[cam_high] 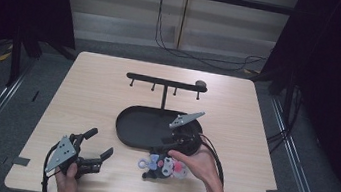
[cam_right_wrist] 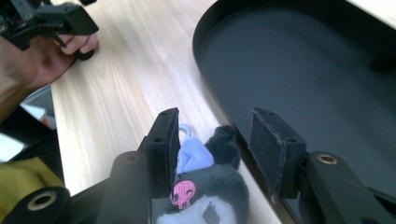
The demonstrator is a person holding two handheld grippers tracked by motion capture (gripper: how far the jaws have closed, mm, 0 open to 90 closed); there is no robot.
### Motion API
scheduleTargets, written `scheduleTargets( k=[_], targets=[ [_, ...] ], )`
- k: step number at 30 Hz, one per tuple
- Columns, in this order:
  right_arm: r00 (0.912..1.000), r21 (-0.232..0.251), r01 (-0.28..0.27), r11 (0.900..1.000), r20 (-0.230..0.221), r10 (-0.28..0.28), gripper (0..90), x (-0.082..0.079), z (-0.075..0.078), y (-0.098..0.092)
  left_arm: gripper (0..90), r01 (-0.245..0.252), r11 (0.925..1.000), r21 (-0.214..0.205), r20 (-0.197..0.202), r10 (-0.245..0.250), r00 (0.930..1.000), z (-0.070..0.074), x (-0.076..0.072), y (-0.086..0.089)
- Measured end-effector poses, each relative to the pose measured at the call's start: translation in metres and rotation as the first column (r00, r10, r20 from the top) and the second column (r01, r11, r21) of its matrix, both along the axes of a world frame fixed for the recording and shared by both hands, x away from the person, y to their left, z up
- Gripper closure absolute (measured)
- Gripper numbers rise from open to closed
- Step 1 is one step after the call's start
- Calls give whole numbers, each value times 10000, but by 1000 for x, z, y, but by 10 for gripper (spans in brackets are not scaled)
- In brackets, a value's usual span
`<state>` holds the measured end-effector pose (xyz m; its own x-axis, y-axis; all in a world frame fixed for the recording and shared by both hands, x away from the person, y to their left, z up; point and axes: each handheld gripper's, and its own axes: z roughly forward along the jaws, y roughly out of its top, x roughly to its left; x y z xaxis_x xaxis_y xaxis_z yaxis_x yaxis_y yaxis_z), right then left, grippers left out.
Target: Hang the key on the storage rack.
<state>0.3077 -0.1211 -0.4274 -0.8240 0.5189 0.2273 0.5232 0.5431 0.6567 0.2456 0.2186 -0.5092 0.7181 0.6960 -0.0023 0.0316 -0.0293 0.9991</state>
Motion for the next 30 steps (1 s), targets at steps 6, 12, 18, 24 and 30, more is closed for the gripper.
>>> scheduleTargets(
  k=[6, 12, 18, 24, 30],
  targets=[
    [9984, -540, -405, 9977, -426, 382, 482, 6, -1, 15, 155, 9, 10000, 37, 2, -9, 10000, 0, 0, 0],
    [9918, -907, -1079, 9900, -787, 1009, 525, 11, 0, 31, 155, -12, 10000, 12, -28, 12, 10000, 0, 0, 0],
    [9798, -1407, -1724, 9749, -1261, 1551, 643, 15, -3, 45, 154, 7, 10000, 61, -4, -7, 10000, 0, 0, 1],
    [9651, -2143, -2157, 9527, -1951, 1746, 679, 15, -15, 57, 154, 21, 10000, -65, -30, -21, 10000, 0, 0, 0],
    [9621, -2640, -2197, 9392, -2180, 1638, 648, 15, -24, 57, 154, 0, 9999, -113, -42, 0, 10000, 0, 0, 1]
  ],
)
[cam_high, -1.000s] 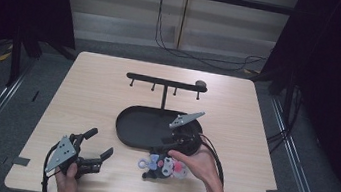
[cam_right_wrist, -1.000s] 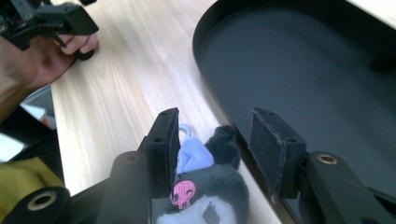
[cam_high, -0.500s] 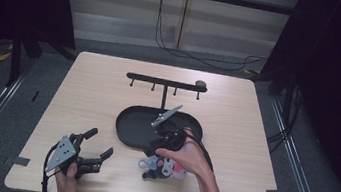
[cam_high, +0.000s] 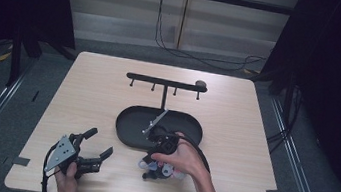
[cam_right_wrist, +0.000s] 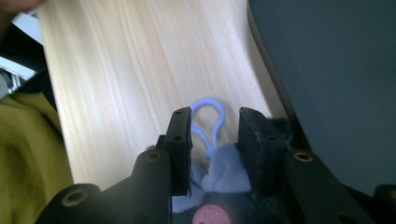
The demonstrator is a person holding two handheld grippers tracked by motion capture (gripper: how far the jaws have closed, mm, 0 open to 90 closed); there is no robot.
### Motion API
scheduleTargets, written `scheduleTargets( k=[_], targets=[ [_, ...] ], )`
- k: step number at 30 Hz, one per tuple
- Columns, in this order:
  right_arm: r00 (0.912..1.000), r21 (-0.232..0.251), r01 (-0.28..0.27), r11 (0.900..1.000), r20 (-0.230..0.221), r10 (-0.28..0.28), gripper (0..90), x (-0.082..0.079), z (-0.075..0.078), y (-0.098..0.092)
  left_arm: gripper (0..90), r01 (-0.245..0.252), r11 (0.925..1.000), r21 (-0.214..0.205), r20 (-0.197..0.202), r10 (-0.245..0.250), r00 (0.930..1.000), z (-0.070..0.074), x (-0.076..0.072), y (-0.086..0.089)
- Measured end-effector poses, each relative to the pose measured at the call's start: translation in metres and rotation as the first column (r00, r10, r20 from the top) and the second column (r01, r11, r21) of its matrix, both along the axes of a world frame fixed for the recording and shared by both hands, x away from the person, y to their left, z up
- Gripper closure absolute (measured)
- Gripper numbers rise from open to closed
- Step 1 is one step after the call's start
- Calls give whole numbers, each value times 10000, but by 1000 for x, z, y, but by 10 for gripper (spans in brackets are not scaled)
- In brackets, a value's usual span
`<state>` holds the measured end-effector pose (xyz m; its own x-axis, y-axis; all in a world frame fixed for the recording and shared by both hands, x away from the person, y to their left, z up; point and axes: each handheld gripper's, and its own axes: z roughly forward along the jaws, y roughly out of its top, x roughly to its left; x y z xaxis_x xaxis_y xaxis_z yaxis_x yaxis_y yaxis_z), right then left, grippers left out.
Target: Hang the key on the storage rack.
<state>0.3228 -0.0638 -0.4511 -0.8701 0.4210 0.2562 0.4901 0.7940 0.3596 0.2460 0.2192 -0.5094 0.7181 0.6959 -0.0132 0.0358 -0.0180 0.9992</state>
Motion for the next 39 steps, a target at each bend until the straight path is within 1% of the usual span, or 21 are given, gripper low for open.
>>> scheduleTargets(
  k=[1, 2, 3, 4, 6, 7, 8, 9, 15, 16, 18, 19, 20, 23, 24, 26, 28, 30, 32, 34, 39],
  targets=[
    [10000, -97, -10, 10000, -12, 10, 641, 0, -1, 0, 154, -2, 10000, -26, -4, 2, 10000, 0, 0, 0],
    [10000, -134, 39, 9999, -23, -39, 642, 0, -2, 0, 155, 15, 10000, 4, 5, -15, 10000, 0, 0, 0],
    [10000, -158, 48, 9999, -43, -48, 643, 0, -2, 0, 154, -2, 10000, -85, -5, 2, 10000, 0, 0, -1],
    [10000, -177, 16, 9998, -58, -17, 640, 1, -2, 0, 154, -9, 10000, -68, -1, 9, 10000, 0, 0, 0],
    [9997, -216, -235, 9995, -126, 233, 624, 1, -3, 1, 154, 1, 10000, -32, 8, -1, 10000, 0, 0, 0],
    [9992, -277, -370, 9989, -174, 366, 628, 1, -5, 1, 154, -62, 10000, -48, -13, 62, 10000, 0, -1, 0],
    [9990, -410, -403, 9983, -230, 393, 631, 1, -7, 2, 154, -47, 10000, 39, 19, 47, 10000, 0, -1, 0],
    [9988, -538, -466, 9975, -187, 456, 643, 2, -8, 3, 154, -47, 10000, 55, 23, 46, 10000, 0, -1, 0],
    [9973, -772, -706, 9945, -244, 689, 664, 2, -13, 7, 154, -39, 10000, 63, 32, 39, 10000, 0, -1, 0],
    [9965, -878, -833, 9926, -185, 820, 671, 2, -15, 7, 154, -35, 10000, 75, 27, 35, 10000, 0, -1, 0],
    [9972, -1059, -731, 9917, -245, 709, 677, 2, -17, 8, 154, -50, 10000, 24, 22, 50, 10000, 0, -1, 0],
    [9960, -1042, -880, 9907, -245, 859, 682, 3, -19, 8, 154, -45, 10000, 51, 26, 45, 10000, 0, -1, 0],
    [9959, -1018, -884, 9909, -256, 863, 686, 3, -19, 8, 154, -26, 10000, -89, -26, 25, 10000, 0, -1, -1],
    [9966, -1096, -817, 9906, -174, 802, 706, 3, -19, 9, 154, -42, 10000, -83, -30, 42, 10000, 0, -1, -1],
    [9958, -1069, -912, 9901, -97, 907, 719, 3, -19, 8, 154, -44, 9999, -99, -29, 44, 10000, 0, -1, -1],
    [9960, -1038, -890, 9906, -136, 881, 732, 3, -19, 8, 154, -59, 10000, 30, 15, 59, 10000, 0, -1, 0],
    [9961, -979, -873, 9914, -194, 858, 764, 3, -20, 7, 154, -65, 10000, -66, -5, 65, 10000, 0, -1, 0],
    [9960, -900, -878, 9921, -269, 857, 781, 3, -20, 7, 154, -59, 10000, 60, 22, 59, 10000, 0, -1, 0],
    [9955, -780, -924, 9927, -299, 903, 819, 3, -20, 6, 154, -69, 9999, -76, -15, 68, 10000, 0, -1, -1],
    [9962, -907, -867, 9921, -201, 852, 837, 4, -21, 6, 154, -35, 10000, -90, -24, 35, 10000, 0, -1, -1],
    [9963, -737, -839, 9937, -241, 824, 850, 5, -21, 5, 155, -22, 10000, 61, -33, 23, 10000, 0, 0, 1]
  ],
)
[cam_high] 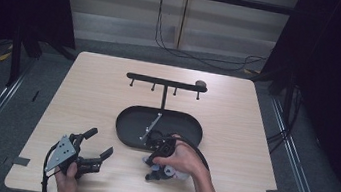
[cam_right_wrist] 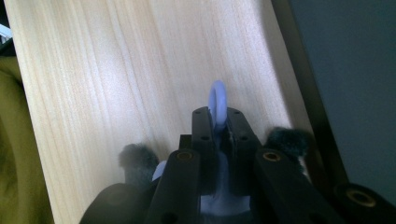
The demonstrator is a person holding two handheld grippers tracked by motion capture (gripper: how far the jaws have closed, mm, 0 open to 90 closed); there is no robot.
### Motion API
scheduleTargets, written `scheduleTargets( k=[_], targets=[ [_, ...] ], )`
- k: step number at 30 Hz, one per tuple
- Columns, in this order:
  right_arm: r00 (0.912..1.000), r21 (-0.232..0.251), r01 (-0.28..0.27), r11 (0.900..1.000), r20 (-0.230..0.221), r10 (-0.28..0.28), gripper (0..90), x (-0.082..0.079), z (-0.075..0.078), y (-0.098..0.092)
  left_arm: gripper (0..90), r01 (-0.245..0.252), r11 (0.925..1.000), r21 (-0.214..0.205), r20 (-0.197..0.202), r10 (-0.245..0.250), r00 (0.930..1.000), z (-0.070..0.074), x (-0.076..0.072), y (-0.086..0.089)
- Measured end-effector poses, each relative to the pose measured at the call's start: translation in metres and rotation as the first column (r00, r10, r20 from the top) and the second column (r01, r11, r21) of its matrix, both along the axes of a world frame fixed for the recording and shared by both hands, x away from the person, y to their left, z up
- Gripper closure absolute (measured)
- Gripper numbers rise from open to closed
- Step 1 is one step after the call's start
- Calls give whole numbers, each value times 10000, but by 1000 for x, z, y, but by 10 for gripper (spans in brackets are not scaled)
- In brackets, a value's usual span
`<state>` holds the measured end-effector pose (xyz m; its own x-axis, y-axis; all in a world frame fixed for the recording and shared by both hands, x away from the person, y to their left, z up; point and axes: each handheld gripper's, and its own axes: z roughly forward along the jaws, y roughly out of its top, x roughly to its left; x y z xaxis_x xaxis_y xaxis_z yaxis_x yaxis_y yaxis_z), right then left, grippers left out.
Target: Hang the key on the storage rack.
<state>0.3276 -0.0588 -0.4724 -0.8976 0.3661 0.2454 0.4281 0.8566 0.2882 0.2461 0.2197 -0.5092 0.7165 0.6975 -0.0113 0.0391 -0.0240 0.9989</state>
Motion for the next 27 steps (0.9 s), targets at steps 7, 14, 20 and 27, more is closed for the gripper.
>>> scheduleTargets(
  k=[7, 14, 20, 27],
  targets=[
    [9999, 251, 22, 9997, -101, -19, 854, 0, 0, -4, 155, -55, 10000, 6, 1, 55, 10000, 0, 0, 0],
    [9998, 577, 129, 9983, -142, -121, 860, -2, 13, -12, 154, -11, 10000, -2, 6, 11, 10000, 0, 0, 0],
    [9995, 1061, 187, 9942, 225, -212, 860, -3, 20, -23, 154, 10, 10000, 17, 14, -10, 10000, 0, 0, 0],
    [9984, 1444, 284, 9891, 451, -352, 861, -2, 32, -33, 154, -95, 10000, -22, -42, 95, 9999, 0, 0, 0]
  ],
)
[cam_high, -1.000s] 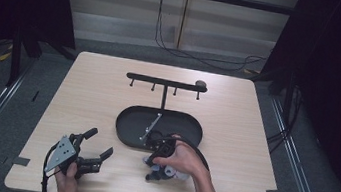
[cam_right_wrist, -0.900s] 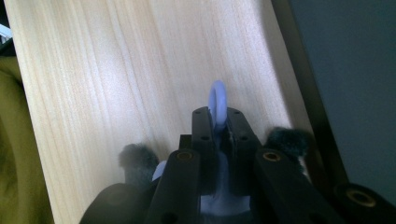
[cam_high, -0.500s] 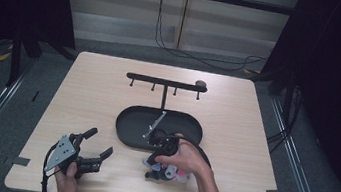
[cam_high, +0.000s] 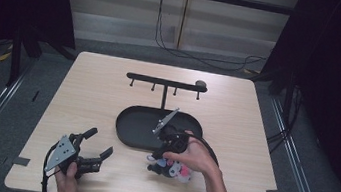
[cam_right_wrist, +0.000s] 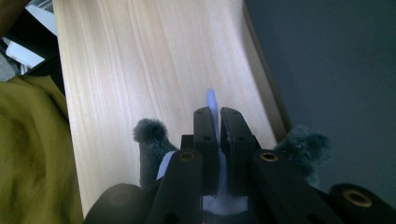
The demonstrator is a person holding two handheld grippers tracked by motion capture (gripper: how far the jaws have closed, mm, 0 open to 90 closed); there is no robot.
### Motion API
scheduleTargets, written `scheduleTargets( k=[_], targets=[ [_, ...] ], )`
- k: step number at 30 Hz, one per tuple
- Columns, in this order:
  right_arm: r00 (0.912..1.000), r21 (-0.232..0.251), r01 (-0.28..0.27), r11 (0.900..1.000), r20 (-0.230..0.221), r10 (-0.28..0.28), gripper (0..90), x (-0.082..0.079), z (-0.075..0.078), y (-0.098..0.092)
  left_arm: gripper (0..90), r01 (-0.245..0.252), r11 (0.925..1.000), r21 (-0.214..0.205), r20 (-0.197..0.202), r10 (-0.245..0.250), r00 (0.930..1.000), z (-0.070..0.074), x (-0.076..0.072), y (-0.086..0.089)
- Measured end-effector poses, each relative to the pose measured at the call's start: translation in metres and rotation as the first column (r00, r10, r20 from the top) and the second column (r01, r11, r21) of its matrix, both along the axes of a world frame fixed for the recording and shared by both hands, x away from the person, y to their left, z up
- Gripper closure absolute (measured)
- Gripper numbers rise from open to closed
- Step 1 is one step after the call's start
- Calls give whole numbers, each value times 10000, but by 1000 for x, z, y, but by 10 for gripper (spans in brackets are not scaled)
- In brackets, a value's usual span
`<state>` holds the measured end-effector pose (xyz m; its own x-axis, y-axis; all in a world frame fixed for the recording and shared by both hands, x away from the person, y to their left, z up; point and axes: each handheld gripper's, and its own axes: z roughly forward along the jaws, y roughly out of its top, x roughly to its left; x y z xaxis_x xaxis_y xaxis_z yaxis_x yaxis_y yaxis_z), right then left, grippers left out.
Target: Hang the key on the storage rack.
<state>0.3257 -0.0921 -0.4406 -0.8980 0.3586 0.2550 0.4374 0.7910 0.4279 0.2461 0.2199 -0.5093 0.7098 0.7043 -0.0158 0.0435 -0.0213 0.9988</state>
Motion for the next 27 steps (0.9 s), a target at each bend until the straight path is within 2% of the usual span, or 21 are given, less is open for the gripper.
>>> scheduleTargets(
  k=[4, 5, 13, 16, 20, 27],
  targets=[
    [9999, 224, 91, 9997, 51, -92, 863, 2, 7, -6, 154, 4, 10000, 30, -8, -4, 10000, 0, 0, 0],
    [9999, 162, 108, 9998, 44, -109, 863, 2, 9, -7, 154, -1, 10000, -86, -14, 1, 10000, 0, 1, 0],
    [9997, 311, 228, 9993, 48, -229, 866, 2, 20, -16, 155, 16, 10000, 21, 10, -16, 10000, 0, 0, 0],
    [9996, 447, 249, 9987, 136, -255, 866, 2, 28, -19, 155, -31, 10000, 29, 12, 30, 10000, 0, 0, 0],
    [9981, 560, 320, 9979, 515, -349, 867, 0, 38, -22, 155, 39, 10000, -33, 43, -39, 10000, 0, 0, -1],
    [9971, 758, 295, 9967, 673, -347, 868, 1, 49, -26, 155, -5, 10000, 24, 2, 5, 10000, 0, 0, 0]
  ],
)
